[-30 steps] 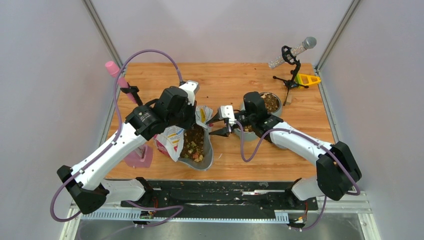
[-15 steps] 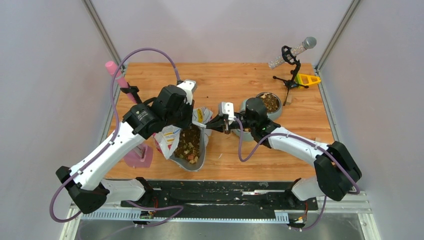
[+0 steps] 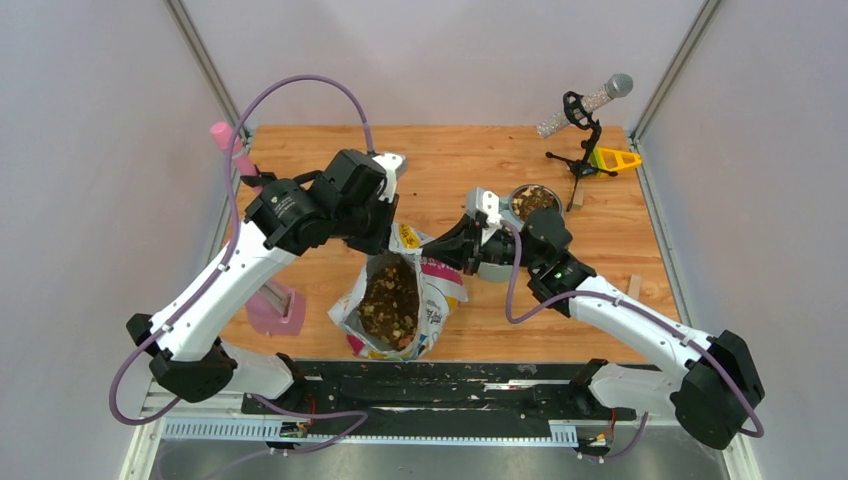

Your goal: Serve the pet food

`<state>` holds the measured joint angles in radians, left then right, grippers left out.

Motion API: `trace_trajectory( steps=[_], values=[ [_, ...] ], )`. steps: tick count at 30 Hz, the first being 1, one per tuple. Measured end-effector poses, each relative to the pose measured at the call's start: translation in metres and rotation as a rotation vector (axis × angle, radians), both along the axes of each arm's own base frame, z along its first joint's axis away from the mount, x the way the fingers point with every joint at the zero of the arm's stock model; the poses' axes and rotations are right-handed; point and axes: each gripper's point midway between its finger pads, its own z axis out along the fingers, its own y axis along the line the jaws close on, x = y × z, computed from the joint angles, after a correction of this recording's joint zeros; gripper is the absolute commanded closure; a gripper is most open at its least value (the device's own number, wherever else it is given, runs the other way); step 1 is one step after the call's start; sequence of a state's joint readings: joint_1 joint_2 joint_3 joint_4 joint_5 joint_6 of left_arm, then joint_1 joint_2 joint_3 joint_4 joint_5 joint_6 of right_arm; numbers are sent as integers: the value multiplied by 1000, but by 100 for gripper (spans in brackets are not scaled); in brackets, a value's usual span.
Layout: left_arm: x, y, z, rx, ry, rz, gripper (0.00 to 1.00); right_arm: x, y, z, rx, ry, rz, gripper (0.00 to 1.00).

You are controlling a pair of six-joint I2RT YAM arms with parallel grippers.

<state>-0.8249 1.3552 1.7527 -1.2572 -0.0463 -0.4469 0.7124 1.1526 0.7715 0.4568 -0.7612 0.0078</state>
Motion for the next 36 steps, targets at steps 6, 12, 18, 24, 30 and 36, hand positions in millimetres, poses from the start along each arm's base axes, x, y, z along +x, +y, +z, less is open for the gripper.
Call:
trace_trajectory(
  steps=[6, 12, 18, 24, 30, 36],
  values=[
    [16, 14, -15, 90, -77, 77, 83, 36, 4, -1, -23, 180, -161, 100],
    [59, 23, -15, 42, -211, 219, 34, 107, -3, -37, -53, 414, -371, 100],
    [63, 19, 23, -116, -297, 215, 0, 119, -5, -41, -32, 495, -391, 100],
    [24, 12, 36, -277, -305, 66, 0, 121, -5, -40, -30, 530, -407, 100],
    [-39, 20, 32, -421, -287, -112, 0, 121, -5, -41, -34, 548, -413, 100],
    [-75, 26, 29, -486, -249, -208, 0, 121, -6, -41, -41, 556, -418, 100]
  ],
)
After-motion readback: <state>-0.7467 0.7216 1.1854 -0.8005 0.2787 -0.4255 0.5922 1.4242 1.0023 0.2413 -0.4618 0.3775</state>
